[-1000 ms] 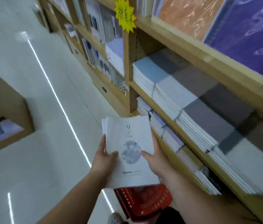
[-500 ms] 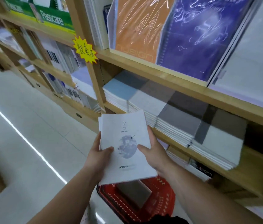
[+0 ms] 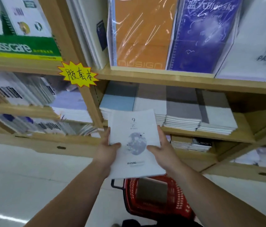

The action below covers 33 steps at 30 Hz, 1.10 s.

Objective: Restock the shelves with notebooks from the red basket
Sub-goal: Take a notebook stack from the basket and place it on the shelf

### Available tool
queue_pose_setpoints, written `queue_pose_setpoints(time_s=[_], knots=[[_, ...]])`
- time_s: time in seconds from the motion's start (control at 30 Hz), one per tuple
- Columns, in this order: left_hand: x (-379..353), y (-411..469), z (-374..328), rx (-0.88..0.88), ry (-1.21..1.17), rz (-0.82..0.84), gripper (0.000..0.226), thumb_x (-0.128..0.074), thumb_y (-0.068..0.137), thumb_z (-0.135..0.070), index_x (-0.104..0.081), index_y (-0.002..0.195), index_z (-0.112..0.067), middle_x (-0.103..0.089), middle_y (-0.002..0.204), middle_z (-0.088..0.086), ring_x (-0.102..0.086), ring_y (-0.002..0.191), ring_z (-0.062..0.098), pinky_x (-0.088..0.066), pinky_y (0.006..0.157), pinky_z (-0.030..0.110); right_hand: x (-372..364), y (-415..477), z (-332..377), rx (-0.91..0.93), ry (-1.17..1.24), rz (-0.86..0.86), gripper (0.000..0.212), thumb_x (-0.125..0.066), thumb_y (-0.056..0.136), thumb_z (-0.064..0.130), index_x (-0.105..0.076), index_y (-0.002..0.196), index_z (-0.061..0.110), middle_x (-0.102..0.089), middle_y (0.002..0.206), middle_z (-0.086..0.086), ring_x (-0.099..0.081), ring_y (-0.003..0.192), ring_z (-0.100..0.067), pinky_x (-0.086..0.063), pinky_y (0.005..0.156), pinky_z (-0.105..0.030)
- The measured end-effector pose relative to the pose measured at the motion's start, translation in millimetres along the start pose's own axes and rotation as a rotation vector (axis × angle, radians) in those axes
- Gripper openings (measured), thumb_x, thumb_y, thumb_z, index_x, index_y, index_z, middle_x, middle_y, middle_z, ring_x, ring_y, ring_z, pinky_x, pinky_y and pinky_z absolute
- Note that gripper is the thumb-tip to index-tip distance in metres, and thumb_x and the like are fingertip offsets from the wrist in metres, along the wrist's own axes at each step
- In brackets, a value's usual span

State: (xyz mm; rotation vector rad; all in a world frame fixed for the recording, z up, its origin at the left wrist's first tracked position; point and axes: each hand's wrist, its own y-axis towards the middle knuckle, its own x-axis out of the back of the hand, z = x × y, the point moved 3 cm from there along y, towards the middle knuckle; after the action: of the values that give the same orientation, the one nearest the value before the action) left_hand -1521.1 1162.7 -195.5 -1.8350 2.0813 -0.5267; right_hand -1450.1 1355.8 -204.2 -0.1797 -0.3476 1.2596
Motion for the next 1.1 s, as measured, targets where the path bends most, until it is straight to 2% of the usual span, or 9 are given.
queue_pose_setpoints(time_s=[0.1,0.3,0.4,0.5,0.63,0.73,0.83,0.93,1.1], knots=[[-5.8,11.5,-10.5,-0.023,0.012,0.056,0.072,-0.051,0.094,0.011,-0.044,0.144,-0.041,-0.066,0.131,0.000,-0.067,0.111,0.029,-0.055,0.095,0.052,4.4,0.8,4.6,0.026,0.023,-0.046,0.072,-0.066,0.093,0.012,-0.039,0.132,0.065,-0.068,0.118,0.027,-0.065,0.111,-0.003,-0.057,0.087,-0.029],[-7.3,38.1,-22.3,-0.042,-0.016,0.065,0.071,-0.049,0.098,0.007,-0.043,0.147,-0.044,-0.071,0.117,-0.012,-0.072,0.099,0.021,-0.060,0.073,0.036,4.2,32.0,8.4,0.080,0.047,-0.033,0.074,-0.060,0.096,0.005,-0.040,0.132,0.066,-0.066,0.119,0.030,-0.064,0.111,0.001,-0.055,0.076,-0.019],[3.4,61.2,-37.0,-0.094,-0.025,0.048,0.070,-0.049,0.098,0.007,-0.044,0.149,-0.039,-0.069,0.126,-0.006,-0.071,0.104,0.025,-0.059,0.079,0.039,-8.0,59.9,15.3,0.080,0.072,-0.063,0.078,-0.062,0.095,0.003,-0.035,0.149,0.053,-0.062,0.117,0.035,-0.064,0.104,0.008,-0.053,0.071,-0.011],[13.2,104.7,-54.7,-0.134,0.027,0.047,0.067,-0.050,0.097,0.007,-0.045,0.149,-0.035,-0.068,0.127,-0.005,-0.069,0.104,0.025,-0.058,0.082,0.040,-23.4,97.1,25.8,0.086,0.096,-0.111,0.076,-0.063,0.095,0.002,-0.035,0.148,0.049,-0.062,0.101,0.044,-0.062,0.090,0.021,-0.049,0.071,-0.005],[22.9,176.9,-76.6,-0.194,0.144,0.116,0.065,-0.052,0.094,0.001,-0.044,0.151,-0.031,-0.065,0.134,-0.001,-0.069,0.107,0.024,-0.060,0.084,0.041,-45.3,150.5,39.6,0.082,0.129,-0.201,0.068,-0.065,0.095,0.004,-0.044,0.150,0.038,-0.066,0.111,0.027,-0.065,0.096,0.013,-0.054,0.079,-0.010],[29.7,211.9,-88.2,-0.215,0.349,0.151,0.065,-0.058,0.091,-0.005,-0.045,0.150,-0.029,-0.066,0.129,-0.001,-0.065,0.107,0.023,-0.055,0.080,0.030,-62.0,189.4,44.3,0.013,0.156,-0.303,0.062,-0.069,0.094,0.007,-0.049,0.150,0.027,-0.068,0.117,0.008,-0.068,0.109,-0.014,-0.057,0.094,-0.032],[35.8,220.3,-86.1,-0.244,0.772,0.247,0.080,-0.069,0.091,-0.021,-0.027,0.159,-0.027,-0.050,0.149,0.005,-0.057,0.117,0.023,-0.043,0.091,0.024,-72.6,221.1,43.3,-0.072,0.122,-0.417,0.064,-0.078,0.086,0.014,-0.055,0.145,0.023,-0.069,0.124,0.000,-0.068,0.113,-0.025,-0.056,0.099,-0.045],[42.3,209.7,-77.1,-0.368,1.114,0.321,0.107,-0.081,0.079,-0.046,-0.013,0.161,-0.031,-0.021,0.162,0.013,-0.034,0.144,0.031,-0.036,0.108,0.032,-74.9,232.2,41.4,-0.111,0.047,-0.437,0.067,-0.079,0.087,0.022,-0.052,0.148,0.028,-0.068,0.130,-0.002,-0.068,0.111,-0.023,-0.057,0.097,-0.041],[40.7,202.4,-53.6,-0.682,1.537,0.190,0.115,-0.079,0.070,-0.061,-0.013,0.160,-0.034,0.007,0.166,0.019,-0.010,0.149,0.043,-0.025,0.118,0.049,-67.0,203.4,40.2,-0.092,0.033,-0.305,0.066,-0.073,0.094,0.030,-0.042,0.152,0.039,-0.072,0.105,0.003,-0.070,0.097,-0.016,-0.058,0.085,-0.032]])
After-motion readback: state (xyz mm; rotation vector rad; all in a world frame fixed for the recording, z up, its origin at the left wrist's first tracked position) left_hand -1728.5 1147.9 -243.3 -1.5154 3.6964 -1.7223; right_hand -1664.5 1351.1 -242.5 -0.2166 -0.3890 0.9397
